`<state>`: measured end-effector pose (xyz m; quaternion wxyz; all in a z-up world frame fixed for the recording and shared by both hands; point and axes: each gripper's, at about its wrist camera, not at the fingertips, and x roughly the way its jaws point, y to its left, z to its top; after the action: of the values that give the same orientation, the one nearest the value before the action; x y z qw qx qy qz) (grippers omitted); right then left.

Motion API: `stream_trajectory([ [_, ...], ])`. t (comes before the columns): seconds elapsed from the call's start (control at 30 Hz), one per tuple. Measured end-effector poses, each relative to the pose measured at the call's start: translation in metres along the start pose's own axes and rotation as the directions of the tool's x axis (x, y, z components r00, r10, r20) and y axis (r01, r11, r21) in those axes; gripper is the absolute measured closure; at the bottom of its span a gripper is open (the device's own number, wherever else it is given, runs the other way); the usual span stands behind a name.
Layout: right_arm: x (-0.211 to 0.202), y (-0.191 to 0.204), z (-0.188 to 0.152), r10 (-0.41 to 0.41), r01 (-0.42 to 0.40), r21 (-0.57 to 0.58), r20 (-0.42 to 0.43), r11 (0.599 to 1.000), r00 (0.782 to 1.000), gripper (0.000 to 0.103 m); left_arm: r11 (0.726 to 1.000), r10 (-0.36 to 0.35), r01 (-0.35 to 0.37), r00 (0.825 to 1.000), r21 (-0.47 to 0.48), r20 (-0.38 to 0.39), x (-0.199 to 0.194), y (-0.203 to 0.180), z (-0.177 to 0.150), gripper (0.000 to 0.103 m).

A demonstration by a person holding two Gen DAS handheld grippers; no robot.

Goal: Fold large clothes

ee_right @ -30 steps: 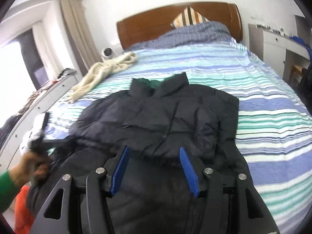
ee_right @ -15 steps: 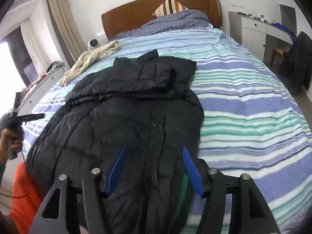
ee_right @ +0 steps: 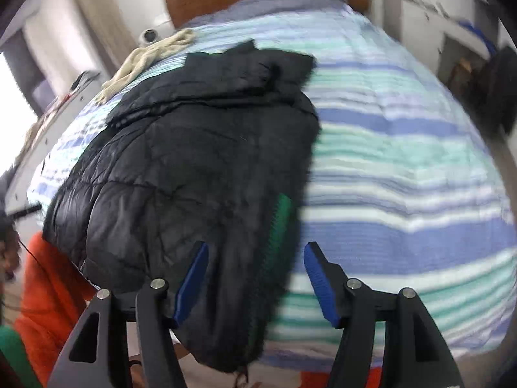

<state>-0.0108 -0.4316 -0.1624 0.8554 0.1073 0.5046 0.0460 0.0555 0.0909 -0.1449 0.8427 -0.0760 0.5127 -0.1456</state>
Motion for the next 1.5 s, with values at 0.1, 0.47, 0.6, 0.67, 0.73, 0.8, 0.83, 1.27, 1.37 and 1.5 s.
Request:
stream_trajectory([
  [0.1,0.002,-0.010,-0.011,0.058,-0.056,0.062,-0.042,0.997,0.997,0.039,0.999,-0.035,0.036,0.999,0.007,-0.038,0.018,-0.009,-0.001,0.007],
  [0.47,0.029,0.004,-0.031,0.202,-0.193,0.096,-0.094,0.977,0.975,0.036,0.997,-0.035,0.040,0.995,0.059,-0.094,0.029,-0.027,-0.006,0.020],
  [0.6,0.024,0.009,-0.024,0.191,-0.185,0.072,-0.087,0.980,0.978,0.057,0.999,-0.025,0.029,0.995,0.041,-0.101,0.025,-0.024,-0.010,0.040],
  [0.67,0.021,0.010,-0.021,0.188,-0.182,0.064,-0.089,0.981,0.978,0.067,0.999,-0.028,0.032,0.994,0.037,-0.101,0.021,-0.023,-0.011,0.058],
  [0.73,0.016,0.014,-0.018,0.182,-0.178,0.046,-0.087,0.983,0.980,0.073,0.999,-0.029,0.032,0.995,0.030,-0.099,0.017,-0.021,-0.010,0.072],
  [0.8,0.010,0.018,-0.014,0.178,-0.176,0.027,-0.081,0.984,0.981,0.078,0.999,-0.041,0.043,0.995,0.017,-0.093,0.009,-0.019,-0.007,0.081],
  [0.83,0.006,0.020,-0.011,0.179,-0.178,0.019,-0.077,0.984,0.981,0.079,0.999,-0.053,0.054,0.995,0.008,-0.086,0.004,-0.018,-0.005,0.084],
  [1.27,-0.021,0.026,0.003,0.208,-0.208,-0.016,-0.025,0.978,0.978,0.085,0.995,-0.100,0.100,0.995,0.004,-0.013,-0.029,-0.022,-0.003,0.087],
  [1.37,-0.020,0.026,0.001,0.209,-0.209,-0.012,-0.031,0.978,0.977,0.086,0.995,-0.102,0.102,0.995,0.013,-0.022,-0.032,-0.023,-0.008,0.087],
  [1.5,-0.025,0.023,-0.001,0.216,-0.216,-0.005,-0.049,0.976,0.975,0.086,0.994,-0.107,0.109,0.993,0.028,-0.046,-0.040,-0.022,-0.017,0.088],
])
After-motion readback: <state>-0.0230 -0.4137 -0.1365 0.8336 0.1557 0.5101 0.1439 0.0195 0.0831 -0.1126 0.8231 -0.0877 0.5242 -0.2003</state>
